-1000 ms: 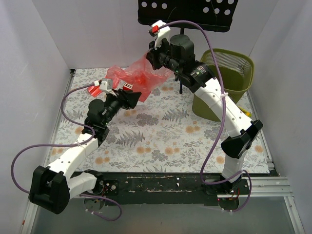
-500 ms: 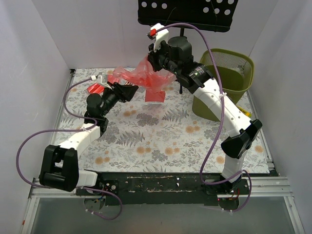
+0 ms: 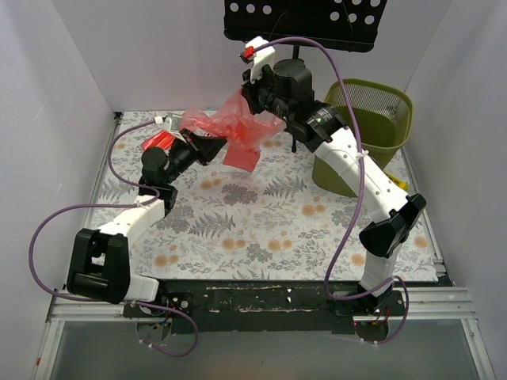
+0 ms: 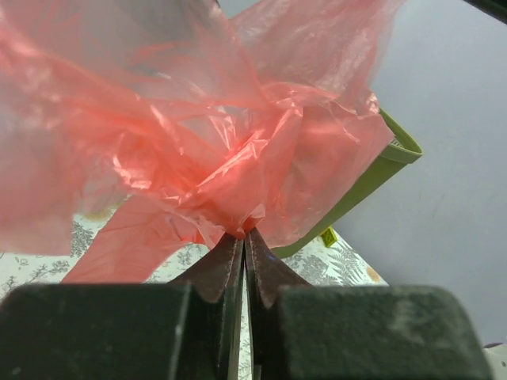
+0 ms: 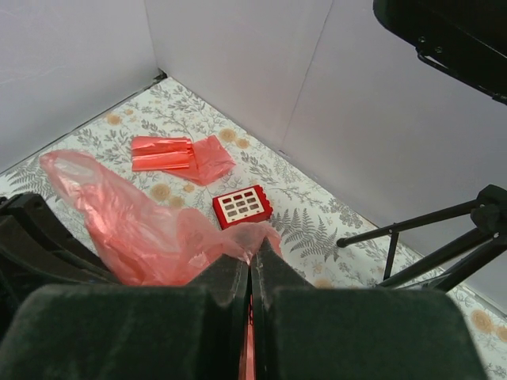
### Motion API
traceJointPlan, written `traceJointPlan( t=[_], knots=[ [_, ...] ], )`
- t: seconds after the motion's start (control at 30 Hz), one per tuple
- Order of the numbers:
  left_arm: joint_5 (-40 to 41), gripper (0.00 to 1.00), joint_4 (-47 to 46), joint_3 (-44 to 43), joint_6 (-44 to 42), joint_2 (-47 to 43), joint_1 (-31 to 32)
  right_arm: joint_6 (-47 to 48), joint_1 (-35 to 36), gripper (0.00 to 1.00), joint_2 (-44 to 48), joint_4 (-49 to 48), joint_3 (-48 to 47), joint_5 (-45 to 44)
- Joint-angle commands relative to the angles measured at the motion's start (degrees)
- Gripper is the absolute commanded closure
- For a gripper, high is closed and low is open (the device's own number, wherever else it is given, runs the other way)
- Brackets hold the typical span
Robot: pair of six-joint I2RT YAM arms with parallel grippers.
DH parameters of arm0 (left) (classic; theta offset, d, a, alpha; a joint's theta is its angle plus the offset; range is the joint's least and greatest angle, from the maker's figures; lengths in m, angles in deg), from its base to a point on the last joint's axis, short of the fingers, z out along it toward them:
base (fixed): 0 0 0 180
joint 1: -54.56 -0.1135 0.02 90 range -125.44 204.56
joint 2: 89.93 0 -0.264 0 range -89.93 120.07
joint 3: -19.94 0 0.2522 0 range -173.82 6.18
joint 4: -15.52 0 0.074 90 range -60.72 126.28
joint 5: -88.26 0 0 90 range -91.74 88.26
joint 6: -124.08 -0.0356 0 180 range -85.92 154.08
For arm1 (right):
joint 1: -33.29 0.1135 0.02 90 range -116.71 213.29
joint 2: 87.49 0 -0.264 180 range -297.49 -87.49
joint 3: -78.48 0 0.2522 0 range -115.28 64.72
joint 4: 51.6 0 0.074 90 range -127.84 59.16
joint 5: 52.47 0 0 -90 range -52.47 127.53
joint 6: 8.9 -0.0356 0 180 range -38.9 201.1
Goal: Put the trash bags into the trash bin
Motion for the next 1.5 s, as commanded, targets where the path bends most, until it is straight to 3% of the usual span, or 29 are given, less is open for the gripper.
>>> traceJointPlan(
  t=[0.0, 0.1, 0.37, 0.57, 0.63, 0.73, 0.77, 0.87, 0.97, 1.07, 1.2, 1.23, 1.37, 1.47],
  knots=[
    [-4.1, 1.00, 5.2, -1.8, -1.3, -6.2, -1.3, 1.1, -0.2, 0.99, 1.4, -4.5, 1.1, -3.5],
    [-7.4, 1.00, 16.0, -2.4, -3.7, -12.0, -3.0, 1.4, -2.0, 0.99, 1.3, -5.9, 2.8, -5.6],
    [-13.1, 1.00, 52.4, -5.0, -22.2, -31.4, -6.4, 1.9, -8.0, 0.99, 2.5, -9.9, 10.0, -10.2],
    [-11.1, 1.00, 63.4, -9.6, -26.7, -32.2, -6.4, 0.9, -6.5, 0.99, 7.5, -11.3, 18.9, -0.6],
    [-10.7, 1.00, 67.9, -12.4, -30.0, -29.8, -6.4, 1.0, -5.6, 0.99, 9.2, -11.4, 22.4, -1.7],
    [-4.6, 1.00, 80.6, -17.4, -39.7, -25.7, -6.4, 1.2, -5.9, 0.99, 10.8, -10.2, 25.6, -9.3],
    [1.1, 1.00, 84.6, -18.3, -42.1, -25.1, -6.6, 1.0, -6.7, 0.99, 11.3, -9.4, 26.3, -10.9],
    [13.0, 1.00, 86.0, -17.0, -47.6, -27.8, -7.8, -0.2, -8.8, 0.99, 13.3, -9.3, 28.7, -11.5],
    [19.5, 1.00, 86.4, -17.8, -48.2, -27.7, -7.9, 0.3, -8.9, 0.99, 15.1, -9.5, 31.9, -11.5],
    [20.1, 1.00, 86.9, -19.6, -46.1, -25.5, -7.9, 0.1, -8.9, 0.99, 14.6, -4.0, 32.5, -1.2],
    [10.8, 1.00, 87.1, -20.6, -44.2, -23.2, -7.9, 5.5, -8.7, 0.99, 11.7, 7.2, 29.3, 28.1],
    [8.2, 1.00, 87.3, -20.8, -44.2, -22.6, -7.9, 5.9, -8.6, 0.99, 10.4, 9.1, 27.6, 31.9],
    [5.0, 1.00, 88.8, -20.4, -43.5, -20.5, -7.9, 2.9, -8.4, 0.99, 3.8, 14.8, 20.2, 39.0],
    [8.7, 1.00, 88.6, -19.4, -43.1, -16.6, -7.9, -1.5, -9.0, 0.99, -1.7, 12.4, 17.1, 37.4]
  ],
)
